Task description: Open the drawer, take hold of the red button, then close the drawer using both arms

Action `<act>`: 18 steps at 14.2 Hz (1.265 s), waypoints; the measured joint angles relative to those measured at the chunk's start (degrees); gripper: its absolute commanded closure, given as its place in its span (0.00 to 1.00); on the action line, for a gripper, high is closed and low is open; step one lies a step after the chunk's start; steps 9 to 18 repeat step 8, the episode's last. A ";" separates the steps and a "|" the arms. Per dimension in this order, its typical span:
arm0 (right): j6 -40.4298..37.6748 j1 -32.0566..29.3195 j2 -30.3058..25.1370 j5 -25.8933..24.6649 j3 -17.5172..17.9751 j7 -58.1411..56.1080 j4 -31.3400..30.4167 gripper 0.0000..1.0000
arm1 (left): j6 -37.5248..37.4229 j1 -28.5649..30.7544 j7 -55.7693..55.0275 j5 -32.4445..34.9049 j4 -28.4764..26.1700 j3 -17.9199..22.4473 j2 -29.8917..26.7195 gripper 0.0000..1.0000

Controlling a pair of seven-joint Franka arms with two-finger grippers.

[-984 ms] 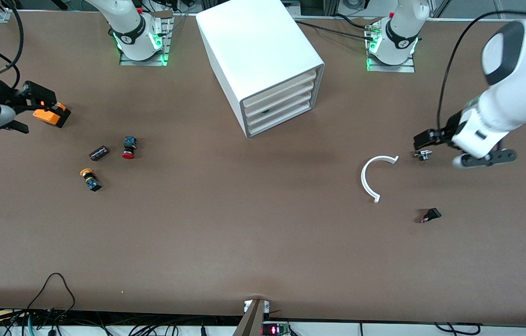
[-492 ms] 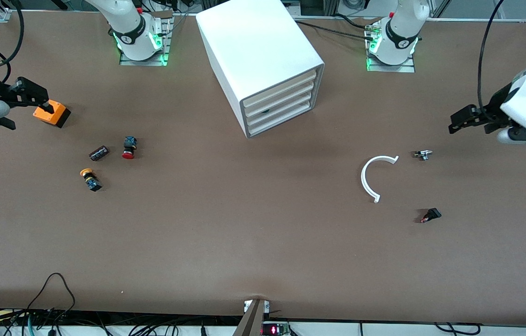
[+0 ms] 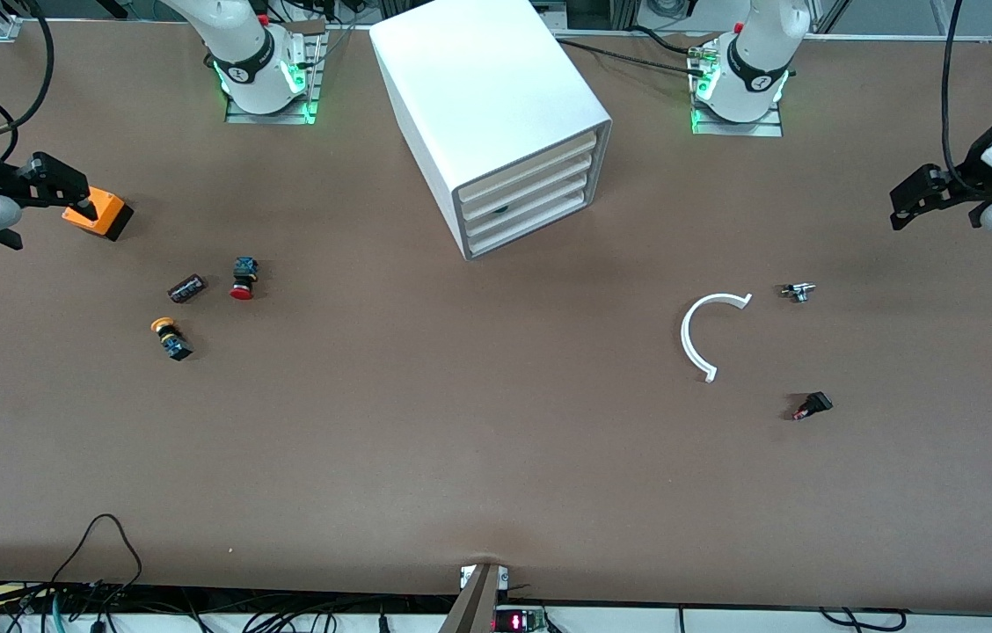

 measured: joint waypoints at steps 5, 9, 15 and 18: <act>0.24 0.00 0.18 -0.07 0.19 0.02 0.71 0.00 | 0.02 0.00 -0.43 -1.16 1.11 0.07 -0.17 0.00; 0.26 -0.02 0.71 -0.04 0.20 0.07 0.71 0.00 | 0.02 0.00 -0.57 -1.22 1.14 0.11 -0.17 0.00; 0.26 -0.02 0.71 -0.04 0.20 0.07 0.71 0.00 | 0.02 0.00 -0.57 -1.22 1.14 0.11 -0.17 0.00; 0.26 -0.02 0.71 -0.04 0.20 0.07 0.71 0.00 | 0.02 0.00 -0.57 -1.22 1.14 0.11 -0.17 0.00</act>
